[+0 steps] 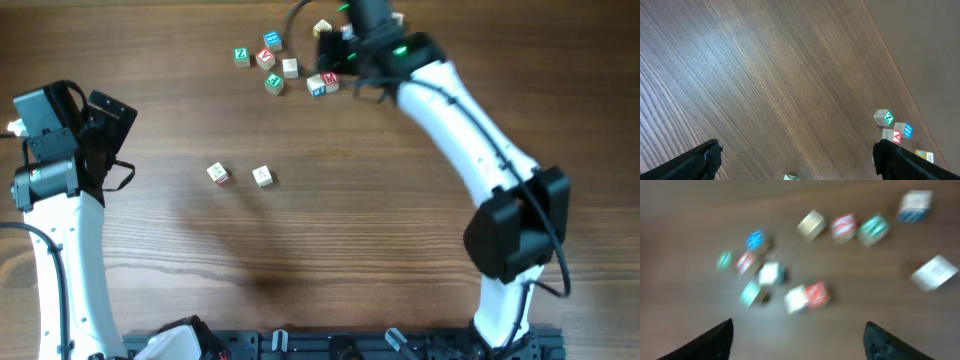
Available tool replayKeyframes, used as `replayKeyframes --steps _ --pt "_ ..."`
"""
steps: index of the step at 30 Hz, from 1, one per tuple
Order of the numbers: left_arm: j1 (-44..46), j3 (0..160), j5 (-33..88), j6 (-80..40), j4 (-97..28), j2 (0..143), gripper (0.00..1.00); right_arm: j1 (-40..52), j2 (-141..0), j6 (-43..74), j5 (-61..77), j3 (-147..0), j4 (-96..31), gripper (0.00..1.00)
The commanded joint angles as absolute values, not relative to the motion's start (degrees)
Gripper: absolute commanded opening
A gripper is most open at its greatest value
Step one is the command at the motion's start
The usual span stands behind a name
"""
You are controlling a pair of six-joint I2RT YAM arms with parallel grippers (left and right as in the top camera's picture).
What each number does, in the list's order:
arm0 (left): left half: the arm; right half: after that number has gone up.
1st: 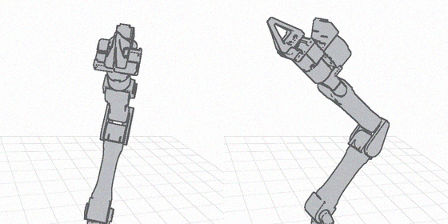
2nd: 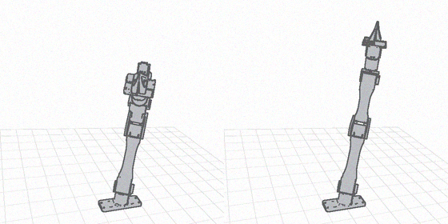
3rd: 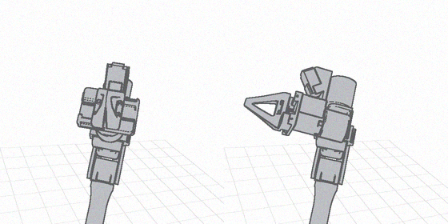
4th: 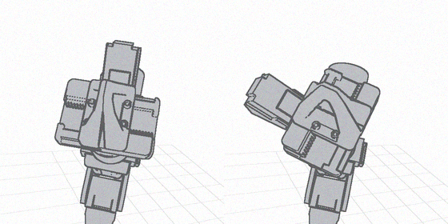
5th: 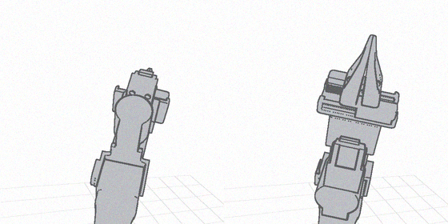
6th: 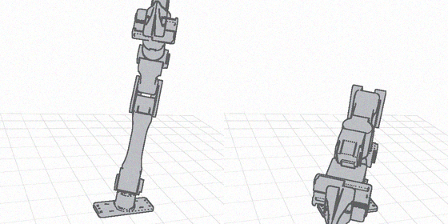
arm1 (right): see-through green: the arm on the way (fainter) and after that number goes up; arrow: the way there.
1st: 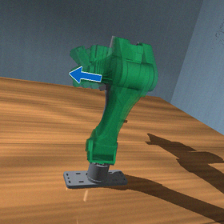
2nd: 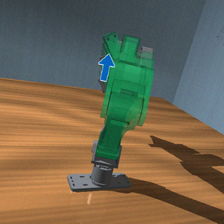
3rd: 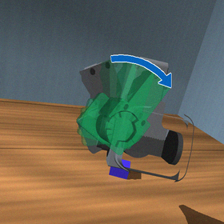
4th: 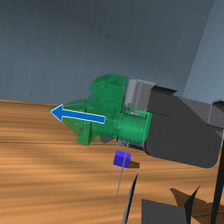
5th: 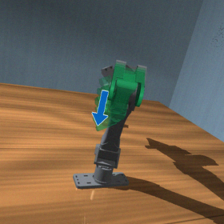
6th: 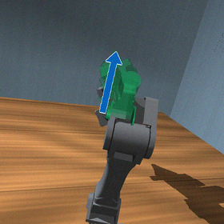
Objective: Form a circle
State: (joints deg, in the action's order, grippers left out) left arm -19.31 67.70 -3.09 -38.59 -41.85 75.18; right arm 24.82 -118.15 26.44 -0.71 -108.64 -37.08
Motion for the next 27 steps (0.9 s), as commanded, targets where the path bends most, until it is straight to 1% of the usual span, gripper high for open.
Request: replayKeyframes --steps 1,2,3,7,10,12,14,17,19,25,27 --pt "-19.6 67.5 -2.6 -37.7 -41.8 76.1 1.0 22.2 -126.0 27.2 4.5 -108.3 -32.1 0.86" --pt "-19.6 67.5 -2.6 -37.7 -41.9 76.4 1.0 21.8 -127.9 28.8 6.2 -108.3 -30.9 0.86" --pt "-19.6 67.5 -2.5 -37.7 -41.9 77.3 1.0 21.7 -131.1 35.4 6.1 -108.3 -29.5 0.84" --pt "-19.4 67.5 -2.3 -37.9 -41.9 80.1 1.0 22.8 -134.0 48.3 6.8 -108.3 -25.3 0.78" --pt "-18.6 67.5 -1.9 -37.9 -41.9 82.3 1.0 24.1 -134.0 57.2 1.7 -108.8 -23.6 0.78" --pt "-17.9 67.5 -1.9 -37.9 -42.2 83.0 1.0 24.2 -134.9 64.9 1.6 -108.8 -22.6 0.78" --pt "-17.2 67.5 -1.9 -37.9 -42.3 83.0 1.0 24.2 -135.9 69.2 1.9 -108.8 -21.4 0.78" --pt "-16.6 67.5 -1.9 -37.9 -42.3 83.0 1.0 24.2 -137.4 72.4 2.4 -108.8 -19.3 0.75" --pt "-16.4 67.5 -1.9 -37.9 -42.3 83.0 1.0 24.2 -138.0 73.7 1.1 -108.8 -21.2 0.73" --pt "-16.4 67.5 -1.9 -37.9 -42.3 83.0 1.0 24.3 -138.3 73.7 0.0 -108.8 -25.4 0.73" --pt "-16.4 67.5 -1.9 -37.9 -42.3 83.0 1.0 24.3 -138.5 73.8 0.0 -108.7 -25.0 0.69"
